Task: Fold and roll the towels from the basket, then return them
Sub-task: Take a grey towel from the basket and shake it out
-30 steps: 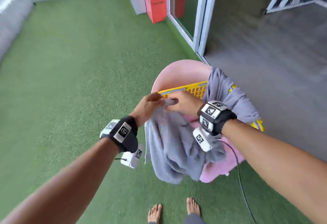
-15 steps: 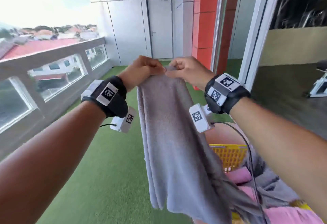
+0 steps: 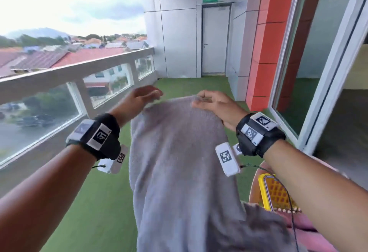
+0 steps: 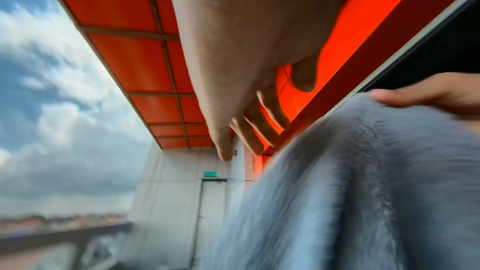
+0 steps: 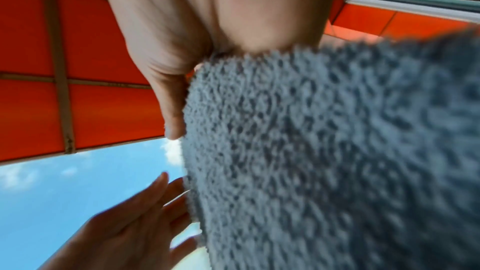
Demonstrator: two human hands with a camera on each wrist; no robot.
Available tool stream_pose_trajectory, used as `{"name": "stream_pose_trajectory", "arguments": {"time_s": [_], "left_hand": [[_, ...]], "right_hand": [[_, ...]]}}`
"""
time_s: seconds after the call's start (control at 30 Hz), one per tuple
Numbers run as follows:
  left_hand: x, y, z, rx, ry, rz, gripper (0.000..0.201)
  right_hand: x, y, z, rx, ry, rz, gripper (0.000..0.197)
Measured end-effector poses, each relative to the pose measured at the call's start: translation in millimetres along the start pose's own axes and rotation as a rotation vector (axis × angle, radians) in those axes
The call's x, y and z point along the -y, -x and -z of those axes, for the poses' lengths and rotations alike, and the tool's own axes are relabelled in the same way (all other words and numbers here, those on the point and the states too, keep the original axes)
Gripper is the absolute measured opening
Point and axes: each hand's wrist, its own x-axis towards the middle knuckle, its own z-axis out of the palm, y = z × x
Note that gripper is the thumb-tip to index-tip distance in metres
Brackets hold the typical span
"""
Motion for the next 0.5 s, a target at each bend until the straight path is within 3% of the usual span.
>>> {"name": "stream_pose_trajectory", "arguments": {"time_s": [0.1, 0.17, 0.27, 0.33, 0.43, 0.5], "left_hand": [[12.9, 18.3, -36.0, 0.258, 0.129, 0.072, 0.028], [18.7, 25.1, -52.3, 0.295, 0.331, 0.134, 0.03], [30.0, 26.9, -59.8, 0.251, 0.446, 0.125, 0.039], [31.5, 26.0, -55.8, 0.158, 0.473, 0.111, 0.036], [33.4, 24.0, -44.7, -0.049, 0.536, 0.136, 0.015], [33.7, 25.0, -41.7, -0.08, 0.505, 0.129, 0.017]], "right_hand": [[-4.5, -11.0, -29.0, -0.052, 0.083, 0.059, 0.006], [-9.6, -17.2, -42.5, -0.069, 0.13, 0.053, 0.005], [-15.8, -14.0, -48.9, -0.066, 0.04, -0.027, 0.023], [-22.8, -2.2, -46.1, 0.022, -0.101, -0.143, 0.032], [-39.1, 20.5, -39.2, 0.161, -0.114, -0.237, 0.025], [-46.9, 25.9, -36.0, 0.123, -0.039, -0.19, 0.021]]}}
